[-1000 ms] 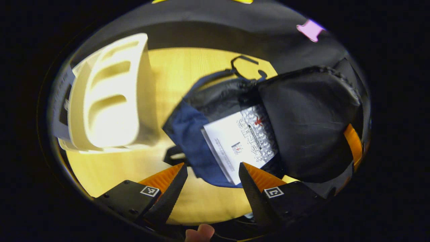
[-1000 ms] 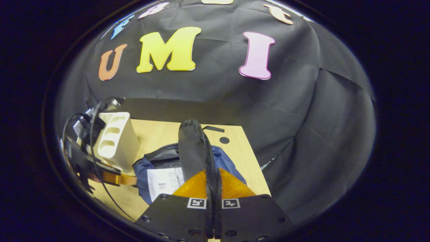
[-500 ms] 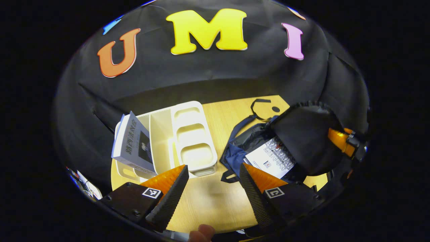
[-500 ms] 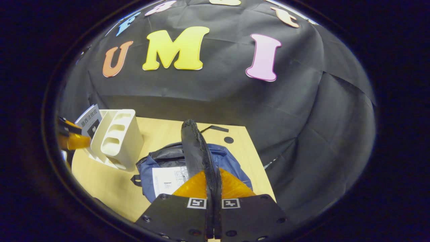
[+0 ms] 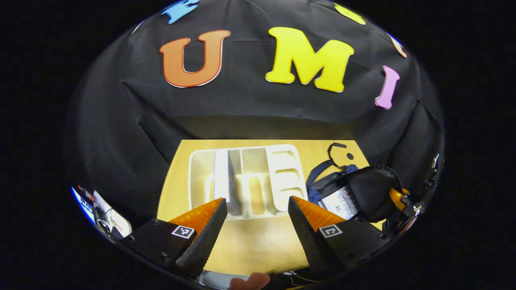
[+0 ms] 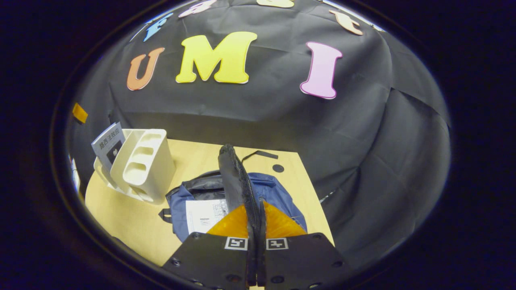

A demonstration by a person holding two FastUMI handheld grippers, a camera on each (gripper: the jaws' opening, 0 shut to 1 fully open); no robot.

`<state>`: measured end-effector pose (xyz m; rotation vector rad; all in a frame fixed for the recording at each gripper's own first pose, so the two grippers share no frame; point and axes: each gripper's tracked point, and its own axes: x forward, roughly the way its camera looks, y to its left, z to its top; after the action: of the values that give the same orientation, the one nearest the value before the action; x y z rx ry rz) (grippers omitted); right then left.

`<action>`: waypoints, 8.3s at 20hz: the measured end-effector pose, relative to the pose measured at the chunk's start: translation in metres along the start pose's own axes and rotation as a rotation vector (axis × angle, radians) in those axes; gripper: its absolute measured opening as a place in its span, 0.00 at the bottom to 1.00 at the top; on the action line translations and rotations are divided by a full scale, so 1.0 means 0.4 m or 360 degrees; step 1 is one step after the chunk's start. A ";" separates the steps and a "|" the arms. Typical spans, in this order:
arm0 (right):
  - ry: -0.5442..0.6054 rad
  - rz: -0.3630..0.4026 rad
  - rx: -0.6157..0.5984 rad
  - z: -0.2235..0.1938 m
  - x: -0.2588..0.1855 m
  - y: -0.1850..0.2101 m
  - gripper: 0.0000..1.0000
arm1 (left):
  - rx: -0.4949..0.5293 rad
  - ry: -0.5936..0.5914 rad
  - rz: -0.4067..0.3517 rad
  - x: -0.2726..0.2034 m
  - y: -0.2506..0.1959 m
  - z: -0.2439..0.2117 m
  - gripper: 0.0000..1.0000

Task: Open the schoolbag, grab two books from the bookshelf and put them into the schoolbag.

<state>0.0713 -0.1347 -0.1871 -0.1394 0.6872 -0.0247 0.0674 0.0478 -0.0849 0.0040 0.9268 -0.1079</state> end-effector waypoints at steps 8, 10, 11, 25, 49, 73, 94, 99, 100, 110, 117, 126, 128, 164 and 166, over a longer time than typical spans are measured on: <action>0.0014 -0.0012 0.0011 -0.010 -0.001 -0.004 0.02 | -0.0092 0.0373 -0.0126 0.088 0.063 0.043 0.98; 0.0021 -0.0016 0.0018 -0.015 -0.001 -0.007 0.02 | -0.0111 0.0503 -0.0140 0.129 0.072 0.034 0.98; 0.0024 -0.0018 0.0022 -0.018 0.000 -0.008 0.02 | -0.0121 0.0571 -0.0160 0.145 0.068 0.027 0.97; 0.0031 -0.0058 0.0035 -0.028 0.004 -0.030 0.02 | -0.0220 0.1019 -0.0065 0.393 0.119 -0.082 1.00; 0.0001 -0.0067 0.0061 -0.036 0.007 -0.039 0.05 | -0.0274 0.1188 0.0066 0.435 0.152 -0.192 0.46; 0.0047 -0.0018 0.0014 -0.046 0.005 -0.009 0.05 | -0.0778 0.0514 -0.0775 -0.044 -0.063 -0.090 0.45; 0.0128 -0.0031 0.0058 -0.063 -0.001 -0.045 0.02 | -0.0871 0.0581 -0.1227 0.254 -0.693 -0.353 0.45; 0.0130 -0.0034 0.0046 -0.044 -0.011 -0.063 0.02 | -0.0980 0.0578 -0.1295 0.300 -0.752 -0.380 0.44; 0.0134 -0.0036 0.0051 -0.040 -0.014 -0.068 0.02 | -0.0998 0.0574 -0.1308 0.306 -0.765 -0.384 0.44; 0.0125 -0.0030 -0.0031 0.013 -0.039 -0.075 0.02 | -0.1107 0.0539 -0.1419 0.367 -0.898 -0.393 0.45; 0.0131 -0.0012 -0.0027 0.006 -0.020 -0.063 0.02 | -0.1244 0.0643 -0.1518 0.451 -1.010 -0.417 0.47; 0.0127 0.0016 -0.0021 -0.003 -0.008 -0.044 0.02 | -0.1032 0.0834 -0.1334 0.470 -0.999 -0.471 0.69; 0.0123 0.0021 -0.0023 -0.006 -0.007 -0.040 0.02 | -0.0951 0.0850 -0.1272 0.459 -0.982 -0.475 0.75; 0.0271 0.0466 -0.0252 -0.228 0.054 0.459 0.02 | 0.0051 -0.0300 -0.0074 -0.038 -0.218 -0.112 0.80; 0.0298 0.0479 -0.0274 -0.259 0.077 0.484 0.02 | 0.0042 -0.0453 -0.0021 -0.061 -0.186 -0.074 0.84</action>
<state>0.0250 0.0426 -0.3121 -0.1992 0.8916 0.3142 0.0221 -0.0223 -0.0800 0.0069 0.6409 -0.1290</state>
